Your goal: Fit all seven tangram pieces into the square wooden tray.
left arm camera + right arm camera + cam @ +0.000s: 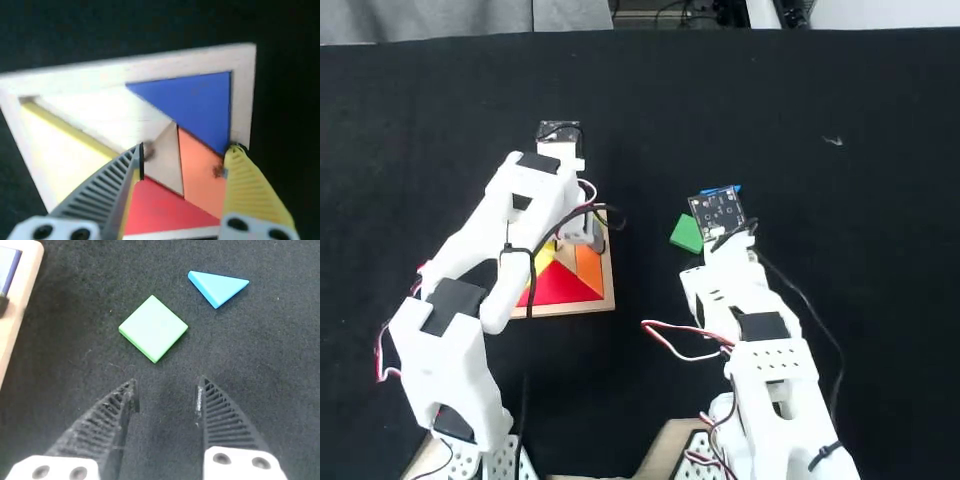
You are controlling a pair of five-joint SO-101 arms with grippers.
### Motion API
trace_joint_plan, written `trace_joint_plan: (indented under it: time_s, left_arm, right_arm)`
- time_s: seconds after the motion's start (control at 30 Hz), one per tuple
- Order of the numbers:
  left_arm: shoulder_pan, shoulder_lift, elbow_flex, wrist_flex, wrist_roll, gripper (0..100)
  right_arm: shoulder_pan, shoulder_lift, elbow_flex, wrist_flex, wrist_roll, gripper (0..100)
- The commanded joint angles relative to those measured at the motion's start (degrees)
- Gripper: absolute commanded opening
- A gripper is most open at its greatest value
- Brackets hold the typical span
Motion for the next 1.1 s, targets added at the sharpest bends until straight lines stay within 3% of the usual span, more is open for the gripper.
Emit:
trace_joint_plan:
  time_s: [0.0, 0.17, 0.53, 0.7, 0.83, 0.93, 1.07]
  left_arm:
    - [1.3, -0.4, -3.0, 4.0, -0.6, 27]
    - [1.5, -5.6, -8.2, 13.0, -1.0, 27]
    - [0.4, -31.1, -4.9, 20.2, -7.4, 27]
    - [-12.3, -46.5, 2.9, 20.5, -14.9, 27]
    - [-24.5, -58.0, 18.1, 15.7, -20.9, 27]
    - [-30.1, -67.3, 33.9, 9.8, -23.5, 27]
    - [-36.8, -80.4, 54.8, -2.3, -23.4, 27]
  right_arm:
    - [1.0, -1.2, -1.2, -1.1, 0.0, 19.4]
    - [1.0, -1.2, -1.2, -1.1, 0.0, 19.4]
    - [1.2, -1.2, -1.1, -1.1, 0.0, 19.4]
    - [1.2, -1.2, -1.1, -1.2, -0.2, 19.8]
    - [1.2, -1.0, -1.4, -1.1, 0.0, 19.8]
    - [1.1, -0.8, -3.0, 0.4, 0.0, 19.8]
    - [1.0, -0.7, -10.8, 9.9, 1.1, 19.8]
